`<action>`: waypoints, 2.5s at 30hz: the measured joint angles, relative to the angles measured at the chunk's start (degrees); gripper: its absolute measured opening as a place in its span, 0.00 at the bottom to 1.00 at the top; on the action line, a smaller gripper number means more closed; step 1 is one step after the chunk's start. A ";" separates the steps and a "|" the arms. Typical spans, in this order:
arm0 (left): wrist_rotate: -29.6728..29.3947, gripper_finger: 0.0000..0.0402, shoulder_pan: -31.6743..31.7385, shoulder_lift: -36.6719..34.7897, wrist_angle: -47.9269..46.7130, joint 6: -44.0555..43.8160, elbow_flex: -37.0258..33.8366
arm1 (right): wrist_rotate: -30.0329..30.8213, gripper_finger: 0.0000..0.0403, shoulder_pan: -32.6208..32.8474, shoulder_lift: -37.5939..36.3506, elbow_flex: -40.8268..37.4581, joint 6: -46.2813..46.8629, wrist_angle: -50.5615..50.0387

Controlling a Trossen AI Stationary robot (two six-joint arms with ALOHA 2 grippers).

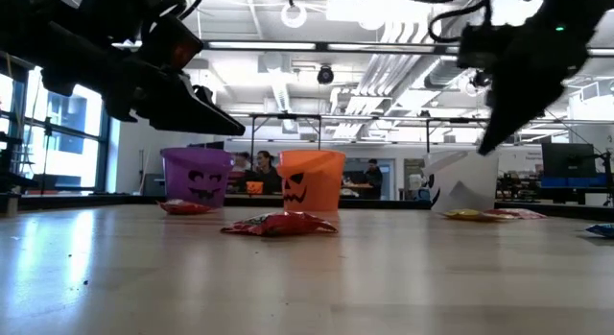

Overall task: Sort candy
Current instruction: Put the red candy into the violet bucket

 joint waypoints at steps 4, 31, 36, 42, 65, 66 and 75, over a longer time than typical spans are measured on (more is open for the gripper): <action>0.00 0.35 0.00 -0.01 0.33 0.02 0.00 | -4.49 0.00 5.44 0.01 0.02 9.94 -3.32; -0.01 0.35 0.00 -0.04 0.26 -1.51 -0.04 | -19.14 0.40 33.90 11.10 -0.59 65.40 3.34; -0.01 0.35 0.00 -0.04 0.24 -1.47 -0.04 | -20.69 0.42 33.82 17.10 -0.55 66.20 9.43; 0.00 0.35 0.00 -0.04 0.24 -1.37 -0.04 | -26.25 0.41 32.03 20.55 -0.27 66.18 11.09; 0.00 0.35 0.01 -0.04 0.19 -1.53 -0.07 | -22.21 0.03 22.15 19.75 5.12 40.04 1.13; 0.00 0.35 0.00 -0.04 0.17 -1.53 -0.07 | -22.24 0.04 22.08 19.75 6.04 39.81 0.23; 0.00 0.35 0.00 -0.04 -0.16 -1.53 -0.07 | -19.36 0.38 22.58 19.99 8.90 39.96 -5.25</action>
